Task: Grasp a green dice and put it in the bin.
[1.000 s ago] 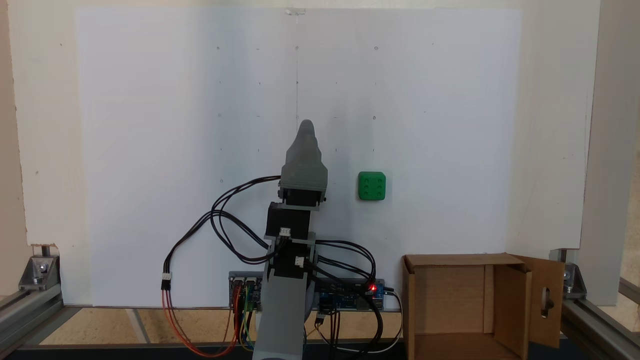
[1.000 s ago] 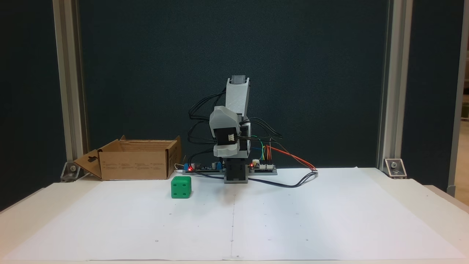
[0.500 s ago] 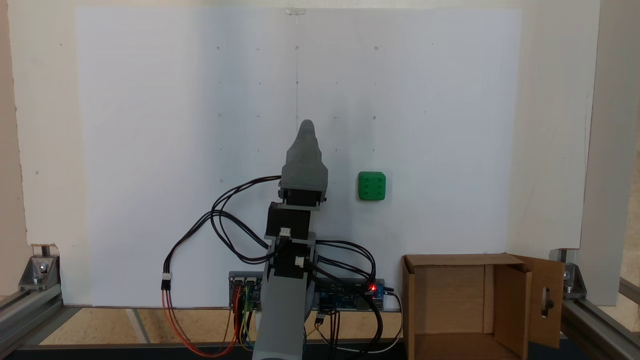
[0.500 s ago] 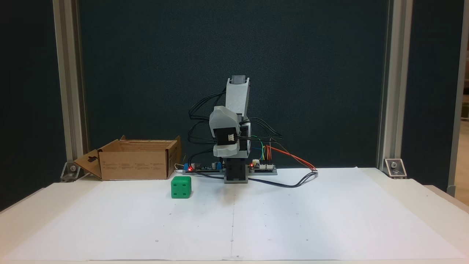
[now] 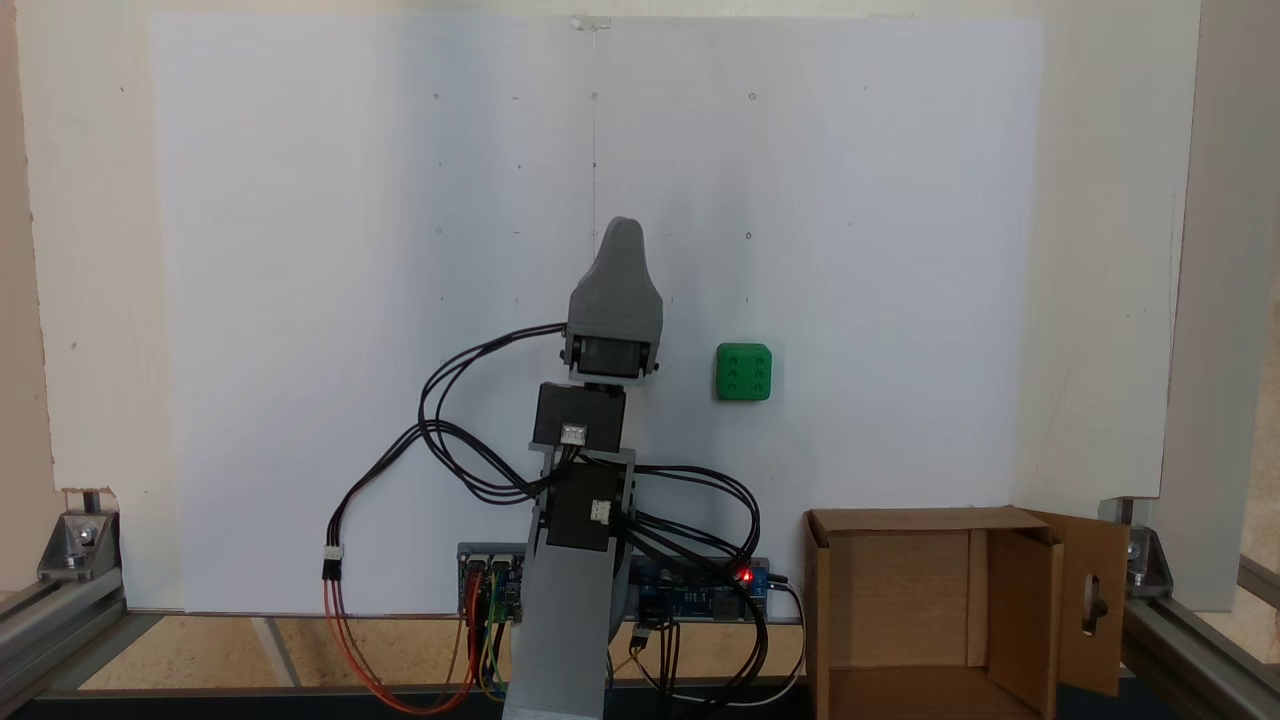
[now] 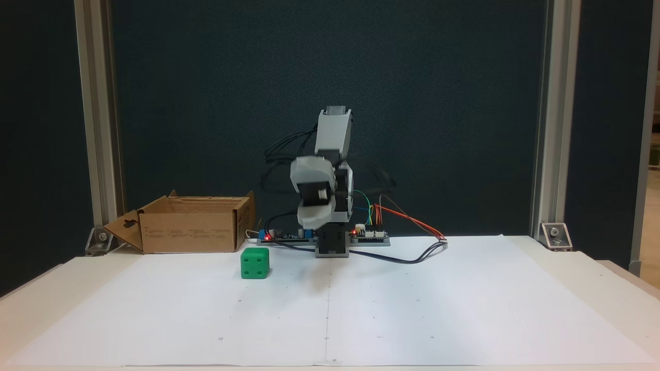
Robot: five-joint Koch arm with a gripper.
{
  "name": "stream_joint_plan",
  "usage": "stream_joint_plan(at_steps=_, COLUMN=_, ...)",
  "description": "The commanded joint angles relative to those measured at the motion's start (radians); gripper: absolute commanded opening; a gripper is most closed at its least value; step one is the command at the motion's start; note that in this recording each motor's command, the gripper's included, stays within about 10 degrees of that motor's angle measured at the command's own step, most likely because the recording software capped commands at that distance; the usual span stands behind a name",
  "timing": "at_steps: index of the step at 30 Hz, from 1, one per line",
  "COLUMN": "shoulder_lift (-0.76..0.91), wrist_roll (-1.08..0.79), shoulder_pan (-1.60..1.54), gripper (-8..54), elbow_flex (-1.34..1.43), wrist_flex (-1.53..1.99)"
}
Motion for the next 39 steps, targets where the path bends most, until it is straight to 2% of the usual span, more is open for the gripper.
stream_joint_plan(at_steps=1, shoulder_lift=0.106, wrist_roll=0.031, shoulder_pan=0.031, gripper=43.4, elbow_flex=-0.107, wrist_flex=0.161)
stream_joint_plan(at_steps=7, shoulder_lift=0.107, wrist_roll=0.031, shoulder_pan=0.064, gripper=43.7, elbow_flex=-0.307, wrist_flex=0.566)
stream_joint_plan(at_steps=12, shoulder_lift=0.101, wrist_roll=0.048, shoulder_pan=0.141, gripper=44.2, elbow_flex=-0.589, wrist_flex=0.897)
stream_joint_plan(at_steps=16, shoulder_lift=0.095, wrist_roll=0.048, shoulder_pan=0.173, gripper=45.8, elbow_flex=-0.667, wrist_flex=1.152)
stream_joint_plan(at_steps=19, shoulder_lift=0.021, wrist_roll=0.035, shoulder_pan=0.264, gripper=47.1, elbow_flex=-0.744, wrist_flex=1.345)
stream_joint_plan(at_steps=22, shoulder_lift=-0.041, wrist_roll=-0.164, shoulder_pan=0.336, gripper=47.3, elbow_flex=-0.802, wrist_flex=1.534)
stream_joint_plan(at_steps=33, shoulder_lift=-0.238, wrist_roll=-0.58, shoulder_pan=0.64, gripper=48.1, elbow_flex=-1.049, wrist_flex=2.196)
stream_joint_plan(at_steps=39, shoulder_lift=-0.304, wrist_roll=-0.785, shoulder_pan=0.759, gripper=49.0, elbow_flex=-1.187, wrist_flex=2.23)
